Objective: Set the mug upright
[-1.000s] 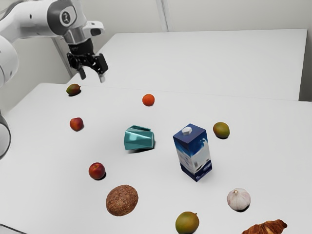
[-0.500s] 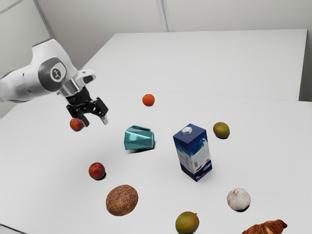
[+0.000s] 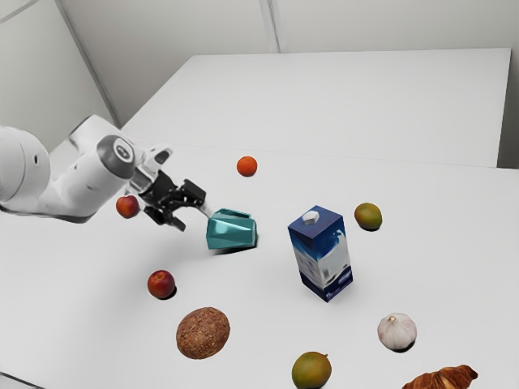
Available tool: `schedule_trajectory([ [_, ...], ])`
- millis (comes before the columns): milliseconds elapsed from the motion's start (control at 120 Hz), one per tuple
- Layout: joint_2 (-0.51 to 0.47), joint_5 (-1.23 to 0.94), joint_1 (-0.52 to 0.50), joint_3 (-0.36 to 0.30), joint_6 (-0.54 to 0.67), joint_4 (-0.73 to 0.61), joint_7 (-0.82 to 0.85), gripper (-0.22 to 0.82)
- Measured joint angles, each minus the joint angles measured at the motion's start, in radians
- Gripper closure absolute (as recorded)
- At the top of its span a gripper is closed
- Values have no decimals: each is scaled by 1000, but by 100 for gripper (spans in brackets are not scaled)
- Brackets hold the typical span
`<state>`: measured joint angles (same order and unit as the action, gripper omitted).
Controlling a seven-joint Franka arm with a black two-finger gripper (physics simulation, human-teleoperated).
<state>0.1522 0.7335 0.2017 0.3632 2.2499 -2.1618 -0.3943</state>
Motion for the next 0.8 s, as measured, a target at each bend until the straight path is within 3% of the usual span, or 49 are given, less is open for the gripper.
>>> schedule_trajectory([
  [408, 65, 378, -8, 8, -80, -1, -245, 0],
  [800, 117, 514, -16, 9, -170, 0, -381, 2],
])
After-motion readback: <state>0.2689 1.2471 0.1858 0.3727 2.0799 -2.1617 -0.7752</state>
